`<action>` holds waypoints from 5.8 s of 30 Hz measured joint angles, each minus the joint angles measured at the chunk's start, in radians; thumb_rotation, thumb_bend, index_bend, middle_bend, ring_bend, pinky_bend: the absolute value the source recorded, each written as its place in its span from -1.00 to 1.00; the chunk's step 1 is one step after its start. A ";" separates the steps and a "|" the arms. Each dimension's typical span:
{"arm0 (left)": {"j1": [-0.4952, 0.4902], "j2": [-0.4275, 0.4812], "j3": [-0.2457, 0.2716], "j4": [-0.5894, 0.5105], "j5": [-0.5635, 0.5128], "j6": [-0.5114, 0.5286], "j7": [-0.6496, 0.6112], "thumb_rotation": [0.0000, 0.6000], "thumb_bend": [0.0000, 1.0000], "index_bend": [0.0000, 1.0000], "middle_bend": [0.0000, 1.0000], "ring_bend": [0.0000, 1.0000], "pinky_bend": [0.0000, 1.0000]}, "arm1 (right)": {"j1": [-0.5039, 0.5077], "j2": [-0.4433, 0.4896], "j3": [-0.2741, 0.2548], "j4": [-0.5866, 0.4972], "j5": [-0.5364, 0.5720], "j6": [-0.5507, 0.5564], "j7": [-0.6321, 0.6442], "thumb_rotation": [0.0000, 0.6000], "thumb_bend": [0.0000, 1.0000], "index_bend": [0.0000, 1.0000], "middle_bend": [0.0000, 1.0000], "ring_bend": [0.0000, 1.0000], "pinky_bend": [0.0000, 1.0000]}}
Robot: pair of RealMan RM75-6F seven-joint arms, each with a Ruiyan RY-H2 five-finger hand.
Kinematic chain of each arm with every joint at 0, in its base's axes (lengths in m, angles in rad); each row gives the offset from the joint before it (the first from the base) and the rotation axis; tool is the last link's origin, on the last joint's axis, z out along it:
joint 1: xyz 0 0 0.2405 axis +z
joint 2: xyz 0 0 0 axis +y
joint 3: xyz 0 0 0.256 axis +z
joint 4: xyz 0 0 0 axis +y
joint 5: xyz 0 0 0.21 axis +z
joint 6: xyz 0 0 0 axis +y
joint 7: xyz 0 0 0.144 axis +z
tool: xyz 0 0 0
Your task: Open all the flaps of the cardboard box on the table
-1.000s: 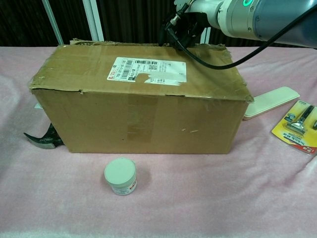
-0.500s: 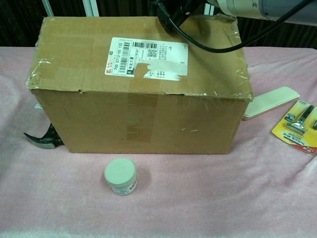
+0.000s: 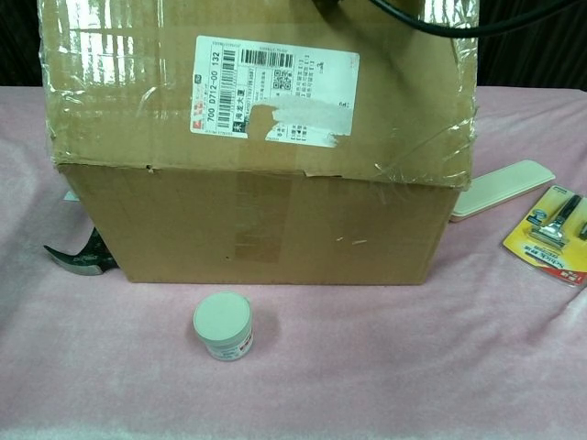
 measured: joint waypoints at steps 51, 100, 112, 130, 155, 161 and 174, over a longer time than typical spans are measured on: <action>0.007 -0.002 0.001 0.000 0.016 0.008 0.002 1.00 -0.59 -1.00 -1.00 -1.00 -1.00 | -0.186 0.196 -0.087 -0.266 -0.400 0.025 0.196 1.00 -0.22 -0.48 0.13 0.24 0.14; 0.008 0.002 0.012 -0.002 0.042 0.011 0.001 1.00 -0.59 -1.00 -1.00 -1.00 -1.00 | -0.520 0.282 -0.394 -0.266 -1.143 0.073 0.528 1.00 -0.37 -0.58 0.00 0.22 -0.06; 0.007 -0.002 0.015 0.001 0.051 0.015 0.007 1.00 -0.59 -1.00 -1.00 -1.00 -1.00 | -0.608 0.275 -0.400 -0.266 -1.105 0.155 0.351 0.98 -0.37 -0.59 -0.01 0.22 -0.08; 0.007 -0.007 0.014 0.008 0.059 0.026 0.006 1.00 -0.59 -1.00 -1.00 -1.00 -1.00 | -0.710 0.357 -0.478 -0.266 -1.308 0.244 0.518 0.92 -0.38 -0.59 -0.01 0.22 -0.08; -0.091 0.104 0.020 -0.052 0.157 -0.090 0.040 1.00 -0.52 -1.00 -1.00 -1.00 -1.00 | -0.738 0.326 -0.322 -0.252 -0.930 0.327 0.101 1.00 -0.39 -0.87 -0.79 -0.77 -0.49; -0.241 0.223 0.003 -0.151 0.190 -0.312 0.064 1.00 -0.14 -0.99 -1.00 -1.00 -0.98 | -0.770 0.248 -0.269 -0.147 -0.817 0.432 0.026 1.00 -0.39 -0.87 -0.79 -0.77 -0.49; -0.598 0.330 -0.072 -0.259 0.237 -0.719 0.110 1.00 0.66 -0.74 -0.73 -0.82 -0.57 | -0.806 0.192 -0.229 0.017 -0.771 0.473 0.192 1.00 -0.38 -0.87 -0.79 -0.77 -0.49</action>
